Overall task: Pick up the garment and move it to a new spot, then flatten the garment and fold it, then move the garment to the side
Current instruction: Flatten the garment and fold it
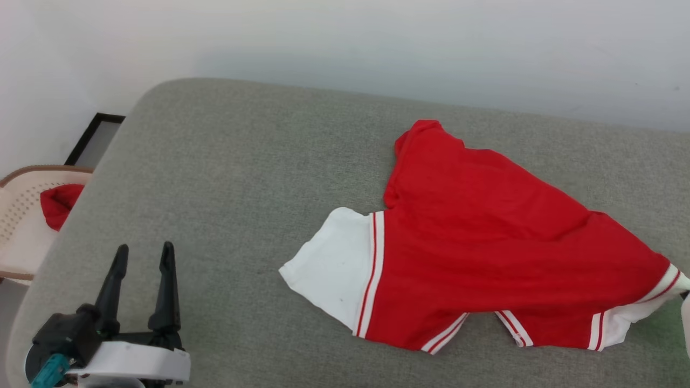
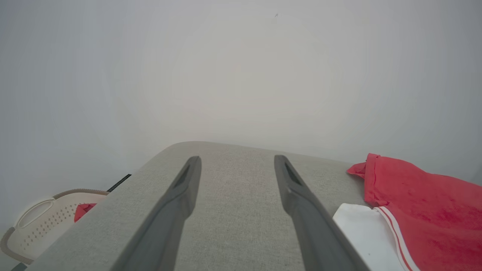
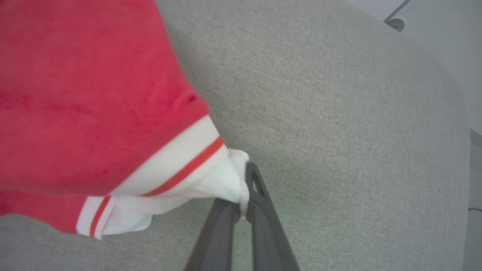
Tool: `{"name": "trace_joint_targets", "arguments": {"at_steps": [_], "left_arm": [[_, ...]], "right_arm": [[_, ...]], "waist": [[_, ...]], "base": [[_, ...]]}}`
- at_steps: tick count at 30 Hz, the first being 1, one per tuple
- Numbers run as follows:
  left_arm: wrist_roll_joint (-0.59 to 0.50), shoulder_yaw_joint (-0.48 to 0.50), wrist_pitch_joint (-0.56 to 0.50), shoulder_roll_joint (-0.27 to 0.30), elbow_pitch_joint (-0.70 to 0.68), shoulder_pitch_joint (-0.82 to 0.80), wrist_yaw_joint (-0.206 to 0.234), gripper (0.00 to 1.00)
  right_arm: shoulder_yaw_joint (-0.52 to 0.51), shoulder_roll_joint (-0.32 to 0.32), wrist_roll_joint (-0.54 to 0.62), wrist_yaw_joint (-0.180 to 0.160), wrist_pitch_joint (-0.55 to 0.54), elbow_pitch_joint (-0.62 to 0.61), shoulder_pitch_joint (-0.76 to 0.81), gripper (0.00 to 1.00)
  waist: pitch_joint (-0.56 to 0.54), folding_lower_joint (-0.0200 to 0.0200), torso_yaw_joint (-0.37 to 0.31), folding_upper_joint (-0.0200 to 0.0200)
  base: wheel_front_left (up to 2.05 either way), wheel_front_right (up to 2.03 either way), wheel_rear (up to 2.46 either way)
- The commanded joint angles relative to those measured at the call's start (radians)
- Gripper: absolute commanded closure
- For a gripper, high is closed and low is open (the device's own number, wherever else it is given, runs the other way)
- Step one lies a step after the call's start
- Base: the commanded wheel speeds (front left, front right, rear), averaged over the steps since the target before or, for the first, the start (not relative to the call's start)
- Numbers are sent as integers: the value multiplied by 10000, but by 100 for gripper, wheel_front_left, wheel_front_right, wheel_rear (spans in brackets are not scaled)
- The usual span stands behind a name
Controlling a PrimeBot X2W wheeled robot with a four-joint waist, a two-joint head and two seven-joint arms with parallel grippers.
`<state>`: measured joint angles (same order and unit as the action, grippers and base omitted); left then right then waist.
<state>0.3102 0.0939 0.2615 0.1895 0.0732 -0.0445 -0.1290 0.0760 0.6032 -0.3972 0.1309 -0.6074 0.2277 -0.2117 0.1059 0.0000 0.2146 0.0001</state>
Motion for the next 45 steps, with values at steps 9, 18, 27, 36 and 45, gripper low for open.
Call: {"name": "trace_joint_targets", "arguments": {"at_steps": [9,18,27,36,45], "left_arm": [[229,-216,40,168,236,-162,-19,0],[659,-445,-16,750,359,-28,-19,0],[1312,-460,-653,1474,46,171,-18,0],[2008,-242,-1746,1960,-241,284,51,0],[3487,-250,-4409,2482,-97,-36,66,0]], "right_arm": [[-201,-367,264,-4,647,809,-103,0],[46,-630,305,-3,1227,1226,-640,0],[-109,-1059,459,-4,2147,479,-653,0],[-986,-2043,1039,-4,3519,-1032,26,0],[-1871,-3480,1701,-3,4330,-2813,1036,0]], "waist": [[74,0,-167,-1],[-280,0,-727,-1],[-627,0,-1695,-1],[-791,0,-2693,-1],[-684,0,-3417,-1]], "base": [[0,0,0],[0,0,0],[0,0,0],[0,0,0],[0,0,0]]}}
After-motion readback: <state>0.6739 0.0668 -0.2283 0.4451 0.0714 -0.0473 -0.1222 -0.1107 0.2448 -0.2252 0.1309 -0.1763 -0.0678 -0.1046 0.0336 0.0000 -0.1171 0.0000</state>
